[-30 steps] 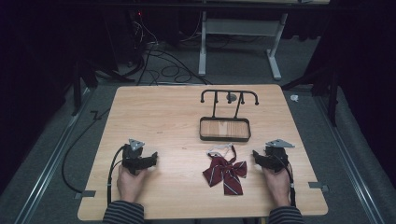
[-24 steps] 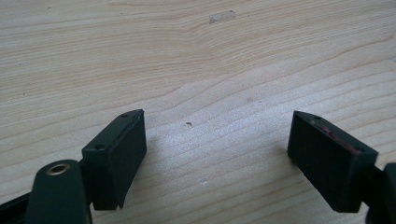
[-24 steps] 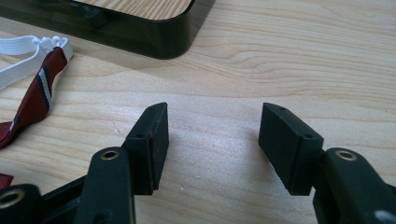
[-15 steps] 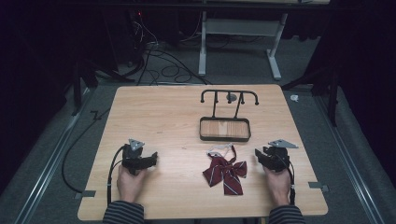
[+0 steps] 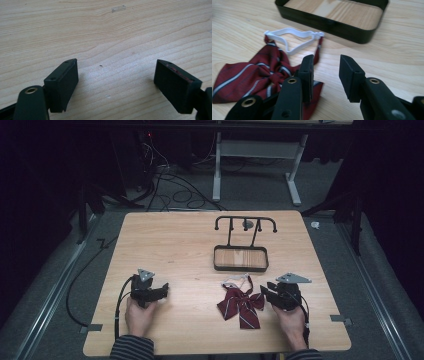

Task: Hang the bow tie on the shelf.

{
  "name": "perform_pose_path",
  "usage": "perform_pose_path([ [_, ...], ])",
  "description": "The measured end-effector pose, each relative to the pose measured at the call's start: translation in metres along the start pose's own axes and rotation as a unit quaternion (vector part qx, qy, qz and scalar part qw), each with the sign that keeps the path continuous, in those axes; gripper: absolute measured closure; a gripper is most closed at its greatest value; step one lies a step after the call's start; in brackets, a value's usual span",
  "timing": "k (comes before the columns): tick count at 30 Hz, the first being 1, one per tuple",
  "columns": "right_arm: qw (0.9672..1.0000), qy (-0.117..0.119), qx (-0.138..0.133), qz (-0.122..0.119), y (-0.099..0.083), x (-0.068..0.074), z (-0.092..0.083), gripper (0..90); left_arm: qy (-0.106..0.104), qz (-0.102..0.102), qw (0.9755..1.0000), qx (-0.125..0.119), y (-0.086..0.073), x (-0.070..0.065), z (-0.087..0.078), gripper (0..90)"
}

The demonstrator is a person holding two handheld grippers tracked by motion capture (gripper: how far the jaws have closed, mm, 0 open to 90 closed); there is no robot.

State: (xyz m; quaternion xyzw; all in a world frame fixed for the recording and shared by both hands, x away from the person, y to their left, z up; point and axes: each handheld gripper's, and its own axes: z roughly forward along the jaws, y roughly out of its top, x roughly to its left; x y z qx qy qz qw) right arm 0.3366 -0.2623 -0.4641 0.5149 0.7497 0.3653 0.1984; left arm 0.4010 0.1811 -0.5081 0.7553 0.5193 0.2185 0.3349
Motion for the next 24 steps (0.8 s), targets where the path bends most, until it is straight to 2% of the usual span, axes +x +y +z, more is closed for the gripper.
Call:
perform_pose_path([
  [9,0.9996,0.018,0.006,-0.021,0.016,0.013,0.012,66.2,-0.002,0.002,1.0,0.001,0.0,0.0,-0.001,20.2],
  [12,0.9991,0.03,0.024,-0.019,0.023,0.015,0.024,66.2,-0.002,0.002,1.0,0.001,0.0,0.0,-0.001,20.2],
  [24,0.9975,0.018,0.066,-0.017,0.028,0.012,0.054,70.0,-0.002,0.002,1.0,0.001,-0.001,0.0,-0.001,20.3],
])
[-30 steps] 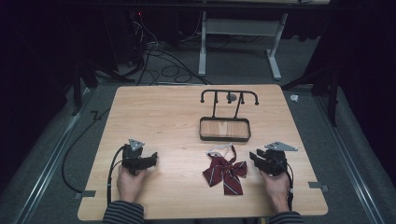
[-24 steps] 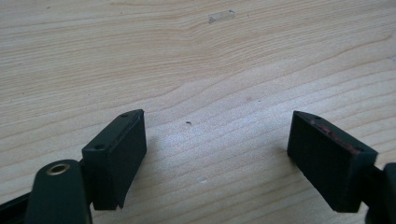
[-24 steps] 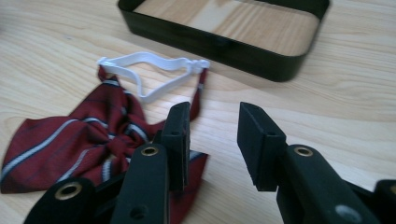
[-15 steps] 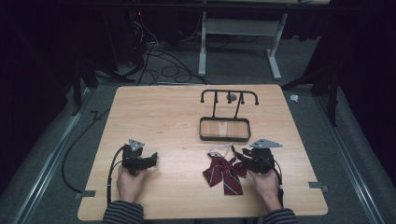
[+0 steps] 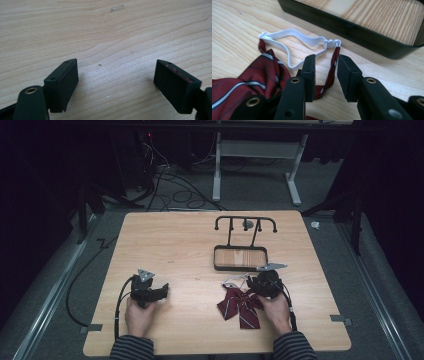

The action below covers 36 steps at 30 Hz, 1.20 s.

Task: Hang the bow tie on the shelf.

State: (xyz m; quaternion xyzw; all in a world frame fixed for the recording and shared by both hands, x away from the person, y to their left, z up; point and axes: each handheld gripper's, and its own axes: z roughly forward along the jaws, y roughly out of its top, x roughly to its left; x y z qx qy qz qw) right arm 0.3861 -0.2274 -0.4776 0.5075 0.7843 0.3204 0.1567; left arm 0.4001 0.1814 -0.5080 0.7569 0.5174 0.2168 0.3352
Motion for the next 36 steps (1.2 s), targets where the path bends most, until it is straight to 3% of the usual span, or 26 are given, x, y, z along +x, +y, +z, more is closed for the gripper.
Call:
perform_pose_path([
  [7,0.9997,-0.005,0.023,0.007,-0.001,-0.004,0.01,76.3,0.0,0.0,1.0,0.0,0.0,0.0,0.0,20.3],
  [19,0.9994,-0.01,0.029,-0.017,-0.001,0.0,0.012,90.0,0.0,0.0,1.0,0.0,0.0,0.0,0.0,20.3],
  [29,0.9997,-0.009,-0.001,-0.023,0.002,0.004,-0.001,90.0,0.0,0.0,1.0,0.0,0.0,0.0,0.0,20.3],
  [36,0.9988,-0.009,-0.02,-0.045,0.012,0.01,-0.018,90.0,0.0,0.0,1.0,0.0,0.0,0.0,0.0,20.3],
])
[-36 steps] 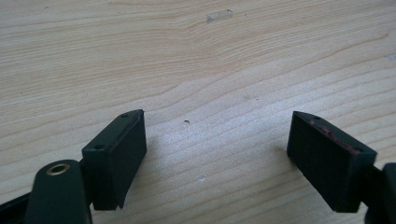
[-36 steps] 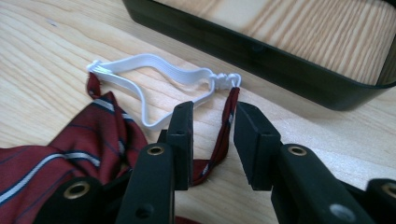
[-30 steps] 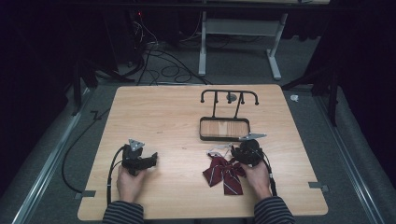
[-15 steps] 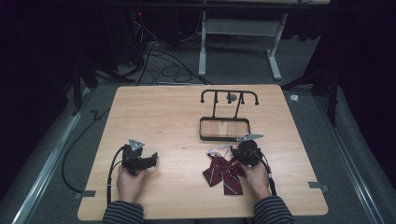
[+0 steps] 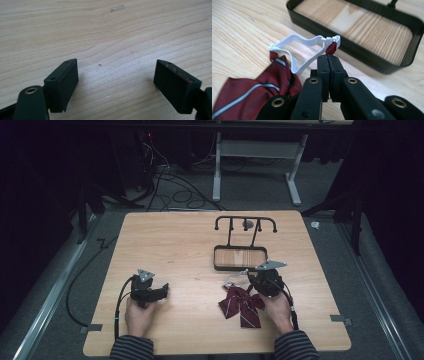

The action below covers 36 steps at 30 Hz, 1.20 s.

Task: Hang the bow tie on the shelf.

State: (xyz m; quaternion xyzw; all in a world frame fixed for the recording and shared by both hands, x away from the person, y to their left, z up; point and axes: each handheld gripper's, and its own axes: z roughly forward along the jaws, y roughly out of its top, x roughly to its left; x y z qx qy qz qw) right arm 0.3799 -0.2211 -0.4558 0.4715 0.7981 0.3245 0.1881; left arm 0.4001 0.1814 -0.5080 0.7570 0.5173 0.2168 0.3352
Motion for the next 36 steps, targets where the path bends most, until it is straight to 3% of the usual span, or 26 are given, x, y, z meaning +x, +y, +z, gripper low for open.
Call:
perform_pose_path([
  [16,0.9985,0.008,-0.04,-0.038,0.028,0.01,-0.031,90.0,-0.001,0.001,1.0,0.001,0.0,0.0,0.0,20.3],
  [36,0.9972,0.011,-0.065,-0.037,0.04,0.009,-0.049,90.0,-0.002,0.001,1.0,0.001,0.0,0.0,0.0,20.3],
])
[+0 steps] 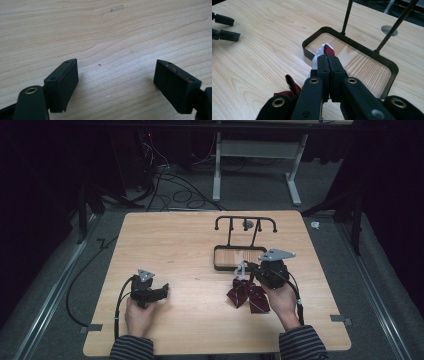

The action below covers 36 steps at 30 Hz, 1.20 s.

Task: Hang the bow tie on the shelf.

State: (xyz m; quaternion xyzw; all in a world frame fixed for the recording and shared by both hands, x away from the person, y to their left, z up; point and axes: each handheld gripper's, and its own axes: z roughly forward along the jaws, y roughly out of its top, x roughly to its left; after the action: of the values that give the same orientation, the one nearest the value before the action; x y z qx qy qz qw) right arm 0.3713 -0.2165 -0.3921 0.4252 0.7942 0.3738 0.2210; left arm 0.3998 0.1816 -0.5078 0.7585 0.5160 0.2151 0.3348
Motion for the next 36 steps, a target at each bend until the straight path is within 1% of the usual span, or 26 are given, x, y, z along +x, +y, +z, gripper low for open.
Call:
perform_pose_path([
  [11,0.9999,0.004,-0.01,-0.005,0.007,0.0,-0.005,90.0,0.0,0.0,1.0,0.0,0.0,0.0,0.0,20.3],
  [15,0.9999,0.005,-0.006,-0.013,0.009,0.001,-0.005,90.0,0.001,0.0,1.0,-0.001,0.0,0.0,0.0,20.3],
  [19,0.9999,0.008,-0.006,-0.01,0.01,0.001,-0.005,90.0,0.001,0.0,1.0,-0.001,0.0,0.0,0.0,20.3],
  [24,0.9998,0.013,-0.011,-0.014,0.016,0.0,-0.009,90.0,0.0,0.0,1.0,-0.001,0.0,0.0,0.0,20.3],
  [26,0.9996,0.021,-0.017,-0.009,0.018,-0.001,-0.011,90.0,0.0,0.0,1.0,-0.001,0.0,0.0,0.0,20.3],
  [29,0.9994,0.026,-0.022,-0.006,0.022,-0.002,-0.014,90.0,0.0,0.0,1.0,-0.001,0.0,0.0,0.0,20.3],
  [36,0.999,0.03,-0.031,-0.009,0.029,-0.005,-0.017,90.0,0.0,0.0,1.0,-0.001,0.0,0.0,0.0,20.3],
])
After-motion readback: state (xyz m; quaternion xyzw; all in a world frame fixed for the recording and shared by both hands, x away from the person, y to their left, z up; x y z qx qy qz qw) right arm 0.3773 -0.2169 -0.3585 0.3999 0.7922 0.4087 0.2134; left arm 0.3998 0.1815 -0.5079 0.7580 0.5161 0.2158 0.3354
